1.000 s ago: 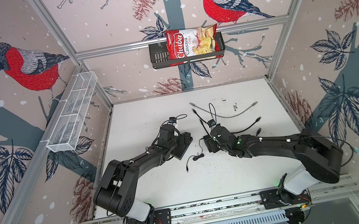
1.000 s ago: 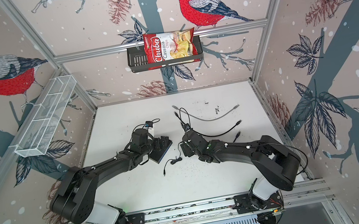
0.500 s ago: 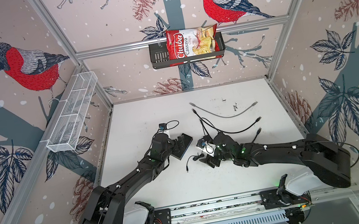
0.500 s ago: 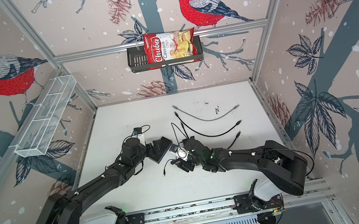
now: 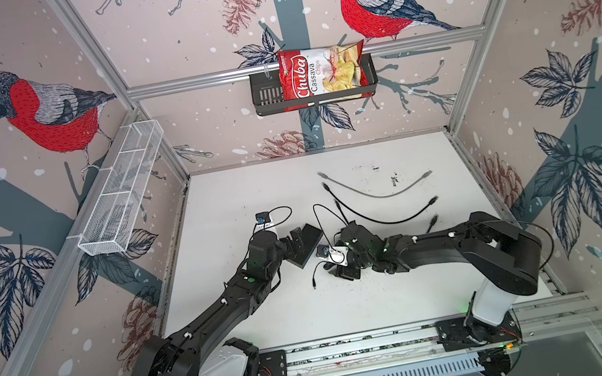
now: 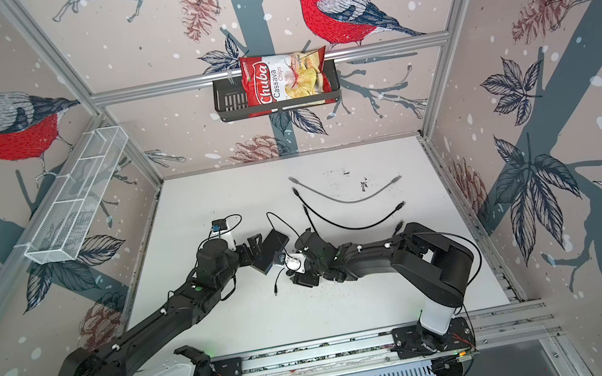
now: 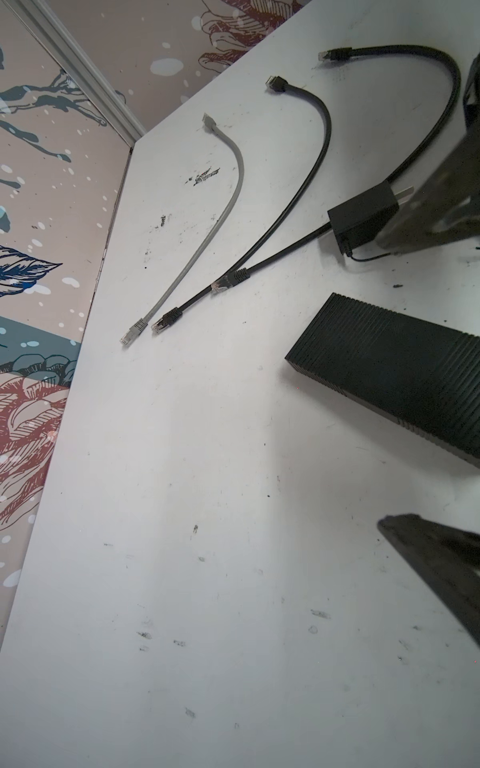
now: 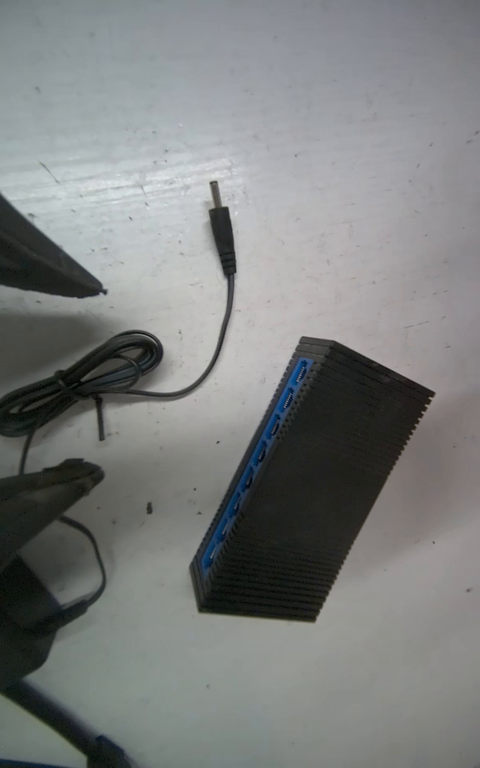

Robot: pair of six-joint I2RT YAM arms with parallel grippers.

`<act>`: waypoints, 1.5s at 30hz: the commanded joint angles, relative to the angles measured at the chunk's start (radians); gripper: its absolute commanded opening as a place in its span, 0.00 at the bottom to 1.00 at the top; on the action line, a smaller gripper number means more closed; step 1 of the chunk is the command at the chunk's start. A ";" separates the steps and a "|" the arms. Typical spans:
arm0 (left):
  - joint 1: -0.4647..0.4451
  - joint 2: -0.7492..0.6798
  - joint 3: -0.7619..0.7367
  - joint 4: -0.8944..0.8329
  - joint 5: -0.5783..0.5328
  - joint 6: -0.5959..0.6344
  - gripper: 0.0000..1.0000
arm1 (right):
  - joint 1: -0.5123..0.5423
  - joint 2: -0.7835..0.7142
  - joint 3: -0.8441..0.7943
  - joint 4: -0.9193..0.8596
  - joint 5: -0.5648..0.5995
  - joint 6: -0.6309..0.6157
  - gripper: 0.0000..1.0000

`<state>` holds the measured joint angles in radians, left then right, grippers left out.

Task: Insert the plug into the switch port

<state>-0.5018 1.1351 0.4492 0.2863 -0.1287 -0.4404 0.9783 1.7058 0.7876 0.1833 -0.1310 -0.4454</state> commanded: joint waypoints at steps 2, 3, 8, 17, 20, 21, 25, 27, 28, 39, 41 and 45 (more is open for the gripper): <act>-0.001 -0.012 -0.013 0.047 0.003 -0.002 0.97 | -0.003 0.041 0.036 -0.029 -0.002 -0.002 0.58; -0.001 -0.015 -0.019 0.056 0.008 0.001 0.97 | -0.003 0.053 0.048 -0.041 0.001 0.000 0.55; -0.001 -0.038 -0.040 0.080 0.026 0.022 0.96 | -0.005 0.100 0.082 -0.084 -0.003 -0.003 0.38; 0.000 -0.037 -0.025 0.050 0.056 0.043 0.95 | -0.048 0.059 0.061 -0.064 -0.010 0.092 0.08; -0.001 -0.031 -0.017 0.059 0.064 0.039 0.94 | -0.068 0.024 0.034 -0.046 -0.009 0.143 0.02; 0.000 -0.029 -0.016 0.065 0.072 0.039 0.93 | -0.075 0.010 0.024 -0.041 -0.013 0.160 0.01; 0.000 -0.014 0.009 0.060 0.112 0.061 0.89 | -0.117 -0.023 0.013 -0.060 -0.019 0.258 0.00; -0.001 -0.001 0.027 0.045 0.134 0.076 0.87 | -0.135 -0.039 0.011 -0.066 -0.020 0.308 0.00; 0.000 0.007 0.038 0.034 0.144 0.081 0.86 | -0.141 -0.051 0.004 -0.067 -0.016 0.335 0.00; -0.040 0.090 0.167 -0.013 0.214 0.002 0.86 | -0.175 -0.144 0.034 -0.141 0.089 0.613 0.00; -0.064 0.100 0.189 -0.025 0.200 0.006 0.86 | -0.175 -0.156 0.049 -0.168 0.093 0.623 0.00; -0.101 0.121 0.222 -0.045 0.187 -0.008 0.85 | -0.176 -0.177 0.068 -0.191 0.109 0.648 0.00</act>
<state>-0.5854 1.2461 0.6521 0.2607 0.0734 -0.4381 0.8032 1.5421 0.8452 0.0227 -0.0536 0.1558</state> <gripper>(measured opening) 0.852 0.096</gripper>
